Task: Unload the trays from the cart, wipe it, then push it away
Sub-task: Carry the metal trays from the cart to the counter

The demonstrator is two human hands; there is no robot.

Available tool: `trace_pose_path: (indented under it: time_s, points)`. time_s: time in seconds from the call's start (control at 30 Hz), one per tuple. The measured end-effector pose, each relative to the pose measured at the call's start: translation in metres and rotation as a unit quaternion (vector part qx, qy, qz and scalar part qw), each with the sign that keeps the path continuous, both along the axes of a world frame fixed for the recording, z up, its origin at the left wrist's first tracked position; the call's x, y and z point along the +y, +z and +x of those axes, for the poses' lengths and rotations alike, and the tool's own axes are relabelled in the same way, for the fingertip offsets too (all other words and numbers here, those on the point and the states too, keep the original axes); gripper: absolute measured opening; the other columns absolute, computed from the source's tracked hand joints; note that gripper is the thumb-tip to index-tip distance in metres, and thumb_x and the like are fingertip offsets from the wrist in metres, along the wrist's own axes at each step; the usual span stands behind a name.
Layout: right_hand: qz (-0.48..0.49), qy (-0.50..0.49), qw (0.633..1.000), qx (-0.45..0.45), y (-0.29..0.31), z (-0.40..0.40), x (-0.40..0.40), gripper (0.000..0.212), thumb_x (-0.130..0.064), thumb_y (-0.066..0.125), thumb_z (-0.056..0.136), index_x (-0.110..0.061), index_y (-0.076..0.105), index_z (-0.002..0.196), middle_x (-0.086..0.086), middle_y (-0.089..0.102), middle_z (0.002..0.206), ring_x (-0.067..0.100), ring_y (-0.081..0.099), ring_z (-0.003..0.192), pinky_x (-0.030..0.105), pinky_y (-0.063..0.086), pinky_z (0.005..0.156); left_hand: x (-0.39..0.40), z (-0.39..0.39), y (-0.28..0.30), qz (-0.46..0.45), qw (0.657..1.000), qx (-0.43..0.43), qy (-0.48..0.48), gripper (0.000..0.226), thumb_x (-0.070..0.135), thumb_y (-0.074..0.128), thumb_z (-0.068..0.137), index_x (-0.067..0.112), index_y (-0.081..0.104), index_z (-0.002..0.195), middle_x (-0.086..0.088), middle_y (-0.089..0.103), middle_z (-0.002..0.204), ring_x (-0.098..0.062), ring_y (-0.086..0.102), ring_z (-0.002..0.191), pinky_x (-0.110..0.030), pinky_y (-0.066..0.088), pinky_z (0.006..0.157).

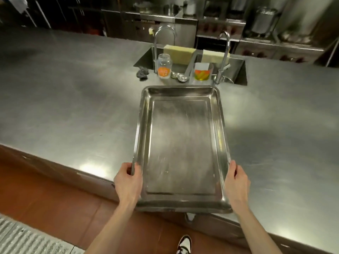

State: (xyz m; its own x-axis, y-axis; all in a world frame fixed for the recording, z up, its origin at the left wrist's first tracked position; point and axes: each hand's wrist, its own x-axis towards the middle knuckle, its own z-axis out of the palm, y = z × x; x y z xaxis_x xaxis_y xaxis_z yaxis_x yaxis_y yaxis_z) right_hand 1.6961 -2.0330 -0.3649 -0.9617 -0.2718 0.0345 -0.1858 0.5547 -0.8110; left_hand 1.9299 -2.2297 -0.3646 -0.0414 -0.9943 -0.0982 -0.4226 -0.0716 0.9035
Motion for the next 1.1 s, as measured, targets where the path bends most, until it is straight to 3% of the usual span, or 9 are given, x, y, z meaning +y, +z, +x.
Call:
trace_pose_path:
  time_s: [0.1, 0.2, 0.37, 0.5, 0.63, 0.8, 0.93, 1.1]
  points:
    - [-0.009, -0.03, 1.0, 0.0, -0.009, -0.015, 0.008, 0.049, -0.041, 0.037, 0.111, -0.014, 0.053, 0.074, 0.004, 0.053, 0.063, 0.017, 0.051, 0.059, 0.028, 0.038, 0.056, -0.009, -0.029, -0.011, -0.005, 0.999, -0.002, -0.035, 0.021, 0.034, 0.059, 0.095, 0.025, 0.066, 0.078, 0.021, 0.067, 0.073, 0.003, 0.061, 0.066, -0.023, 0.041, 0.057]
    - [-0.021, -0.049, 0.999, -0.01, -0.02, -0.026, 0.016, 0.047, -0.041, 0.038, 0.111, -0.016, 0.048, 0.072, 0.001, 0.046, 0.06, 0.017, 0.044, 0.056, 0.035, 0.038, 0.056, -0.017, -0.055, -0.024, -0.006, 0.998, -0.001, -0.068, 0.022, 0.031, 0.06, 0.093, 0.023, 0.062, 0.072, 0.015, 0.06, 0.061, -0.002, 0.054, 0.057, -0.015, 0.038, 0.052]
    - [-0.034, -0.102, 0.994, -0.022, -0.048, -0.036, 0.027, 0.048, -0.044, 0.038, 0.111, -0.018, 0.046, 0.071, -0.003, 0.044, 0.059, 0.015, 0.042, 0.055, 0.037, 0.038, 0.057, -0.022, -0.082, -0.051, -0.005, 0.994, -0.019, -0.11, 0.025, 0.024, 0.065, 0.091, 0.021, 0.053, 0.069, 0.016, 0.049, 0.054, -0.006, 0.045, 0.053, -0.015, 0.039, 0.053]
    - [-0.034, -0.117, 0.992, -0.032, -0.076, -0.043, 0.036, 0.048, -0.048, 0.039, 0.109, -0.019, 0.05, 0.073, -0.002, 0.048, 0.059, 0.013, 0.045, 0.055, 0.033, 0.039, 0.055, -0.021, -0.093, -0.077, 0.001, 0.991, -0.039, -0.127, 0.02, 0.025, 0.066, 0.091, 0.025, 0.057, 0.074, 0.016, 0.051, 0.056, -0.005, 0.048, 0.054, -0.022, 0.039, 0.055]
    - [-0.021, -0.127, 0.991, -0.023, -0.095, -0.048, 0.041, 0.049, -0.054, 0.037, 0.107, -0.024, 0.046, 0.07, -0.004, 0.048, 0.057, 0.002, 0.049, 0.053, 0.019, 0.039, 0.051, -0.019, -0.103, -0.102, 0.015, 0.99, -0.058, -0.128, 0.022, 0.024, 0.067, 0.092, 0.019, 0.058, 0.073, 0.002, 0.051, 0.061, -0.011, 0.044, 0.055, -0.03, 0.041, 0.057]
    - [0.014, -0.13, 0.991, -0.032, -0.115, -0.052, 0.045, 0.052, -0.055, 0.035, 0.107, -0.022, 0.048, 0.069, -0.002, 0.051, 0.057, 0.002, 0.052, 0.057, 0.029, 0.037, 0.05, -0.019, -0.109, -0.121, 0.034, 0.988, -0.066, -0.138, 0.023, 0.021, 0.067, 0.092, 0.02, 0.057, 0.072, 0.002, 0.05, 0.061, -0.011, 0.043, 0.054, -0.028, 0.039, 0.056]
    - [0.036, -0.139, 0.989, -0.047, -0.128, -0.053, 0.044, 0.047, -0.062, 0.047, 0.101, -0.023, 0.055, 0.075, -0.002, 0.058, 0.061, 0.01, 0.055, 0.057, 0.03, 0.042, 0.054, -0.023, -0.112, -0.131, 0.038, 0.985, -0.078, -0.147, 0.025, 0.02, 0.067, 0.091, 0.016, 0.054, 0.07, 0.001, 0.047, 0.06, -0.016, 0.042, 0.055, -0.035, 0.04, 0.057]
    - [0.05, -0.136, 0.988, -0.048, -0.142, -0.049, 0.045, 0.038, -0.046, 0.063, 0.099, -0.019, 0.05, 0.074, -0.001, 0.049, 0.06, 0.018, 0.047, 0.055, 0.033, 0.039, 0.053, -0.026, -0.11, -0.143, 0.04, 0.983, -0.088, -0.153, 0.031, 0.026, 0.071, 0.094, 0.022, 0.054, 0.069, 0.007, 0.046, 0.055, -0.011, 0.045, 0.051, -0.033, 0.038, 0.055]
